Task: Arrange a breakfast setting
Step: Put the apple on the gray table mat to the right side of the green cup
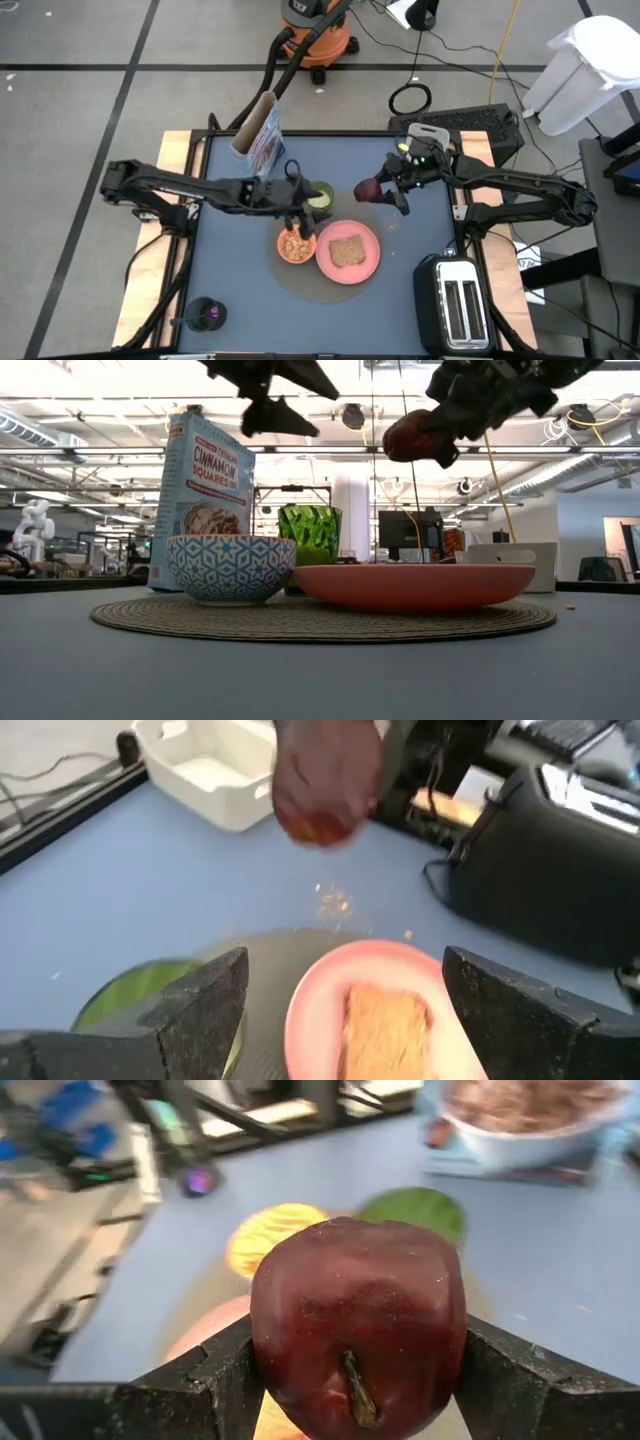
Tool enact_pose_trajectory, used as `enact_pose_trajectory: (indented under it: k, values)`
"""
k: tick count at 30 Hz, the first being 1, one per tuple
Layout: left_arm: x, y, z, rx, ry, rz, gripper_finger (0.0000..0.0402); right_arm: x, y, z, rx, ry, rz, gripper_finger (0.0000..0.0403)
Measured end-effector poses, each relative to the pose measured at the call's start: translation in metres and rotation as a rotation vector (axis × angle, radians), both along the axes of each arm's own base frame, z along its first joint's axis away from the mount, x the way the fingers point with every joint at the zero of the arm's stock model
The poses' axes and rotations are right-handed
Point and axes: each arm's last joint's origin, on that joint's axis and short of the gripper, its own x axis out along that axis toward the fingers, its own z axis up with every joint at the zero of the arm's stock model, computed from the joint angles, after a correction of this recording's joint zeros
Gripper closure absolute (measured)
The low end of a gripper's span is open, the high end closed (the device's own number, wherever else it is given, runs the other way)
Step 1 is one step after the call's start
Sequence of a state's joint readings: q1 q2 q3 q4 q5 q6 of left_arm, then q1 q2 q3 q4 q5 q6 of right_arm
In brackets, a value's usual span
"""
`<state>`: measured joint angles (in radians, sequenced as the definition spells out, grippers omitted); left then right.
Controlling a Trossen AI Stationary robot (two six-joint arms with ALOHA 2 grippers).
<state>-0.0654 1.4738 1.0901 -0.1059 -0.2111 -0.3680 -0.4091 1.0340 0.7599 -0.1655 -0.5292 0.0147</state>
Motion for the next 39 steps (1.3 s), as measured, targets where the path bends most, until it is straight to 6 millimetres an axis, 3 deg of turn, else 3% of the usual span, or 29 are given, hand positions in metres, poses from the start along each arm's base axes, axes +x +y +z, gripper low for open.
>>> enact_pose_trajectory:
  k: [5,9,15,25,34,39]
  values:
    - [-0.016,0.001,0.010,0.037,0.044,-0.019,0.0064,-0.001,-0.004,0.021,-0.067,0.103,-0.118,0.0149]
    - [-0.021,0.001,0.016,0.074,0.037,-0.039,0.0064,0.006,-0.009,0.020,-0.020,0.182,-0.177,0.0149]
    - [-0.020,0.002,0.015,0.092,0.044,-0.048,0.0064,0.021,-0.015,-0.004,0.109,0.366,-0.243,0.0149]
    - [-0.020,0.002,0.015,0.116,0.047,-0.053,0.0064,0.047,-0.027,-0.043,0.185,0.481,-0.276,0.0149]
    - [-0.020,0.002,0.015,0.112,0.046,-0.050,0.0064,0.058,-0.032,-0.074,0.221,0.602,-0.281,0.0149]
    - [-0.020,0.002,0.015,0.112,0.046,-0.050,0.0064,0.057,-0.029,-0.078,0.243,0.682,-0.277,0.0149]
